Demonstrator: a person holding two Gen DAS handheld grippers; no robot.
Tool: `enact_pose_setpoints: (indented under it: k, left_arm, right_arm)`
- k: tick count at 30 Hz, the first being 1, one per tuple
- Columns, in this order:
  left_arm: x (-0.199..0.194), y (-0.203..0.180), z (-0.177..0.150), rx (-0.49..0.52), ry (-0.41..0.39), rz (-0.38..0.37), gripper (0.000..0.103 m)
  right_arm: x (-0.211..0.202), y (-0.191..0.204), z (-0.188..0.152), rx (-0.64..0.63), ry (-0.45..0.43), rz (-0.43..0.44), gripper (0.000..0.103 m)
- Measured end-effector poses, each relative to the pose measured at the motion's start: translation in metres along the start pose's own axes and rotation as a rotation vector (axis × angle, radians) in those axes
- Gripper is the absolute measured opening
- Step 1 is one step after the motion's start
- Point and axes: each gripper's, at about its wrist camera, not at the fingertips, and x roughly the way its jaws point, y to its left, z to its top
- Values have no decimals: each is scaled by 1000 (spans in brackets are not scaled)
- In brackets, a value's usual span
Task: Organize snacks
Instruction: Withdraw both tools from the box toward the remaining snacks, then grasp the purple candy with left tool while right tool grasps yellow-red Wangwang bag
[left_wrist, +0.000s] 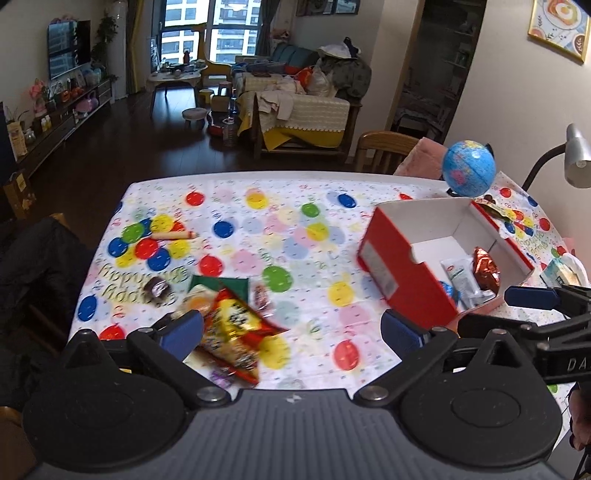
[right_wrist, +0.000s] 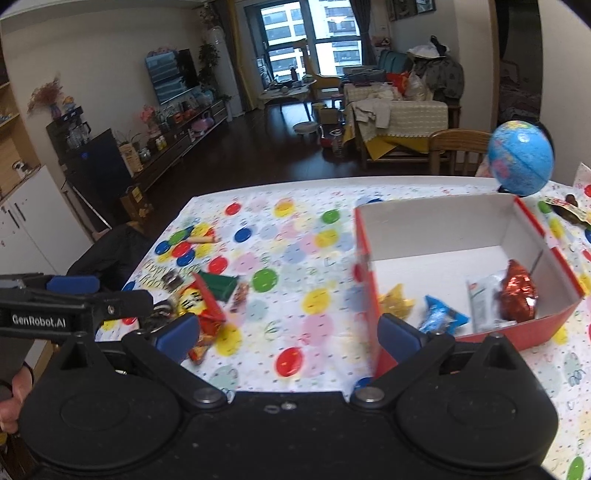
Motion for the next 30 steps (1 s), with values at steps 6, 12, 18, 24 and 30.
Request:
enact_pose_setpoints:
  k: [6, 12, 18, 24, 30]
  left_arm:
    - [5, 36, -18, -26, 30, 42, 103]
    - [14, 62, -31, -37, 41, 106, 103]
    - [27, 78, -40, -45, 69, 105, 103]
    - [40, 83, -49, -48, 87, 94, 103]
    - [57, 95, -55, -83, 119, 86, 103]
  right_arm:
    - [15, 28, -2, -30, 11, 5, 103]
    - [36, 48, 0, -26, 53, -3, 103]
    - [63, 61, -1, -7, 121, 5, 103]
    - [86, 73, 0, -11, 168, 29, 101]
    - [106, 83, 2, -55, 192, 54, 100]
